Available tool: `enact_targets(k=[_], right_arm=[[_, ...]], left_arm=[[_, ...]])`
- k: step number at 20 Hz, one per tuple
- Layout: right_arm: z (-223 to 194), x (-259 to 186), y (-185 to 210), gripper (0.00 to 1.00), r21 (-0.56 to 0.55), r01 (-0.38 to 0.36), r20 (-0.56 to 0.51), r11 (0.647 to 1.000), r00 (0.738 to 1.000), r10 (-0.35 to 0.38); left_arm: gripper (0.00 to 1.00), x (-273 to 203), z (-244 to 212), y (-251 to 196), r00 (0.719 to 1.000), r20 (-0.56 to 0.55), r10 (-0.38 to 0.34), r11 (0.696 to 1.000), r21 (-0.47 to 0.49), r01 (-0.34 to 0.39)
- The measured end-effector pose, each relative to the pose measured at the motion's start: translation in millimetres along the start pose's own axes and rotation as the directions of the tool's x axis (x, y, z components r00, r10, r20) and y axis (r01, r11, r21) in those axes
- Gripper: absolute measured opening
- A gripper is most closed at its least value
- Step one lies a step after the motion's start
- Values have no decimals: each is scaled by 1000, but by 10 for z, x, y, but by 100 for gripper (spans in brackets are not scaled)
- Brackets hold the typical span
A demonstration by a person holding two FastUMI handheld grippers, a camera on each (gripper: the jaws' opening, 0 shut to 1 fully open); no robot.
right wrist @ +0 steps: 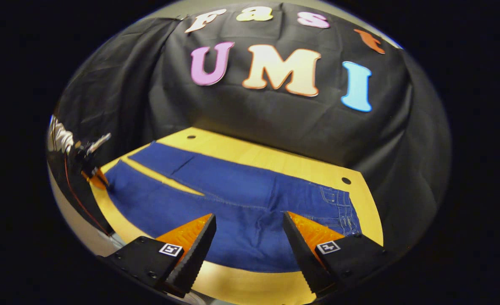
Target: Grasp the waist and the cuffs of the jeans and fold them to make the two legs overlap; first hold the waist and fold one-third of the jeans toward the cuffs, then hold the cuffs and fold the remaining one-third in the same direction to finish folding.
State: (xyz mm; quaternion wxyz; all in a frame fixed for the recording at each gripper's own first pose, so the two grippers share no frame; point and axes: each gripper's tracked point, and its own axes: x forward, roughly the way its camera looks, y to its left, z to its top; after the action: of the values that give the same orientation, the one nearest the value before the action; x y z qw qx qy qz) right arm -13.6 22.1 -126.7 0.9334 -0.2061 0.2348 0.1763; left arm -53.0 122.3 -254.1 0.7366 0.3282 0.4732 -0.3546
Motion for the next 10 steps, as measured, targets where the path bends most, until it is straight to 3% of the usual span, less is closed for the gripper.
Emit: enact_targets(k=[5, 10], right_arm=[[-535, 64, -307, 99, -165, -172, -206, 971, 969, 137], [-1176, 151, -788, 99, -273, -312, -423, 910, 889, 178]], left_arm=[[0, 12, 20, 28, 998, -54, 41, 997, -60, -44], [0, 27, 25, 60, 993, -103, 58, 992, -103, -69]])
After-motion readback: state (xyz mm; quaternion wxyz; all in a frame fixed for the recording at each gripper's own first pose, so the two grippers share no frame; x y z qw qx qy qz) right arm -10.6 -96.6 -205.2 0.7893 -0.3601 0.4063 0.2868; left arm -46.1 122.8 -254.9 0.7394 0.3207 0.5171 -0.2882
